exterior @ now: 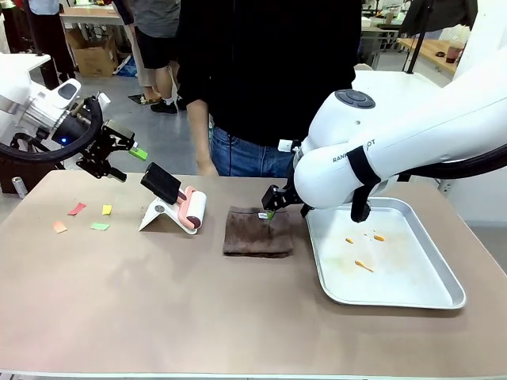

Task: Clean the surface of the table.
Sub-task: Hold the Lint Roller with your left hand and the towel with your right hand.

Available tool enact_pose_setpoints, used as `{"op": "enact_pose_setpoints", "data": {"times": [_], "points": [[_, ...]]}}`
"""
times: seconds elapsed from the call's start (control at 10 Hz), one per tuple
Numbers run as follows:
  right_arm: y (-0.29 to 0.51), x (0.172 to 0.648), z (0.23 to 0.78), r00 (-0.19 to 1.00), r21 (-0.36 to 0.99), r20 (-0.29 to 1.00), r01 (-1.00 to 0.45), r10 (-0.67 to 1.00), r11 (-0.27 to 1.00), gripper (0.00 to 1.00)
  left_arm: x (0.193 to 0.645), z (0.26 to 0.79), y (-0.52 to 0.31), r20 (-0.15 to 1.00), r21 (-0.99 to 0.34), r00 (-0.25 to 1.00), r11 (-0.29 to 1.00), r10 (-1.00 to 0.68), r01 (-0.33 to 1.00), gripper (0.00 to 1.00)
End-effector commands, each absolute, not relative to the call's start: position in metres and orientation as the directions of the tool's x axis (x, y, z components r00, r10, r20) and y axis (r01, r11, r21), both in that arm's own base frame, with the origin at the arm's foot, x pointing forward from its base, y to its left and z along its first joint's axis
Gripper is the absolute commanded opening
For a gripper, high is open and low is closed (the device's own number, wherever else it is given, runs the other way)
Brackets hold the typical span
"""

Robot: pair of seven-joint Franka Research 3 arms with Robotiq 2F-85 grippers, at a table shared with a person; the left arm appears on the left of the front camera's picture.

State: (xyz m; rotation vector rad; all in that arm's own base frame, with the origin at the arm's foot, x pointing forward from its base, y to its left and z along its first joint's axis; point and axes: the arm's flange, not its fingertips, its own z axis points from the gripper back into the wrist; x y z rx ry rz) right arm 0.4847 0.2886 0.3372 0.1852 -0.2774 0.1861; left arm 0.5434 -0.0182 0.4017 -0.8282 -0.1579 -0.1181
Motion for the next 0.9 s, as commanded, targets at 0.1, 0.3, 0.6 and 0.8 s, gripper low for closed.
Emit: {"op": "enact_pose_setpoints", "data": {"times": [0.1,0.3,0.6,0.8], "points": [[0.305,0.495,0.334,0.970,0.142,0.227,-0.120,0.085,0.983,1.00,0.551,0.399,-0.025,0.148,-0.750,0.985,0.639,-0.089,0.170,1.00],[0.314,0.503,0.329,0.982,0.130,0.169,-0.108,0.086,0.986,1.00,0.552,0.396,-0.023,0.150,-0.757,0.985,0.630,-0.087,0.171,1.00],[0.324,0.507,0.321,0.989,0.108,0.126,-0.096,0.082,0.990,1.00,0.562,0.388,-0.029,0.136,-0.764,0.987,0.625,-0.087,0.161,1.00],[0.327,0.508,0.319,0.991,0.093,0.111,-0.088,0.078,0.992,1.00,0.570,0.382,-0.035,0.135,-0.779,0.987,0.607,-0.087,0.160,1.00]]}}
